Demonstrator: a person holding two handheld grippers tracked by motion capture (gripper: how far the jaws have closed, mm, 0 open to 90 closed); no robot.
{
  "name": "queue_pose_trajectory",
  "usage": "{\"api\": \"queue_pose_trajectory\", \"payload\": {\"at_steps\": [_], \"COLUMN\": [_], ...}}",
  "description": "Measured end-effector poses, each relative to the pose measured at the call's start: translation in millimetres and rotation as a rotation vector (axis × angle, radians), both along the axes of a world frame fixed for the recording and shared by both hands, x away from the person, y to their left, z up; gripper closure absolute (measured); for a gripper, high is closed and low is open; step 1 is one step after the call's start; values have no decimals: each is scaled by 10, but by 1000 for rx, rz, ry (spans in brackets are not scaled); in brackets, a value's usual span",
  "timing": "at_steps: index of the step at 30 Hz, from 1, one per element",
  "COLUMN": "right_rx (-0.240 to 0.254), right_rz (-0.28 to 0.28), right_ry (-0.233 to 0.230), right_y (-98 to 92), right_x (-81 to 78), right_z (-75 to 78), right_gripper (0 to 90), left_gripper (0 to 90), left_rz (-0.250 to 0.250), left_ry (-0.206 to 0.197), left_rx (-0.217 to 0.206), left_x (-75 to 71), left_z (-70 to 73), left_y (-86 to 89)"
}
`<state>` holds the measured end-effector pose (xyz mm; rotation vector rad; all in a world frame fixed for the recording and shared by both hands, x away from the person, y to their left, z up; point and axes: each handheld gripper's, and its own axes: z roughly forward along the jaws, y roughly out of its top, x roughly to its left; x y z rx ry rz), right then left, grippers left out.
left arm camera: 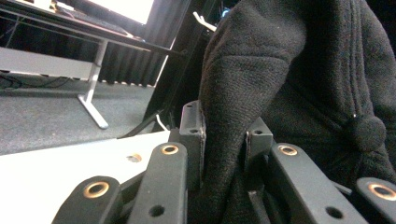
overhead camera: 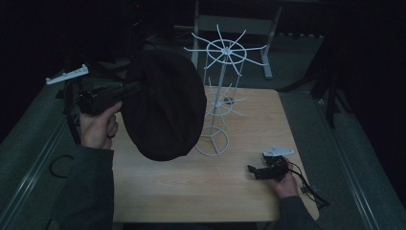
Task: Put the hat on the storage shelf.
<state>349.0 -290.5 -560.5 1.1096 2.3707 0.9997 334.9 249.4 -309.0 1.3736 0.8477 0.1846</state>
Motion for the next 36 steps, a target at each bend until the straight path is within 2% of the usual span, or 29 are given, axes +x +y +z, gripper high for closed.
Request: {"api": "queue_pose_trajectory", "payload": {"at_steps": [10,25,36], "right_rx": [0,0,0], "right_rz": [0,0,0], "right_ry": [0,1,1], "right_y": [0,0,1], "right_x": [0,0,0], "right_z": [0,0,0], "right_gripper": [123,123,123], "left_gripper": [763,763,763], "left_rz": [-13,-25,-42], "left_ry": [2,-12,-6], "left_rx": [-24,-29,-38], "left_x": [14,25,119], "left_z": [8,84,123], "left_y": [0,-58,-153]}}
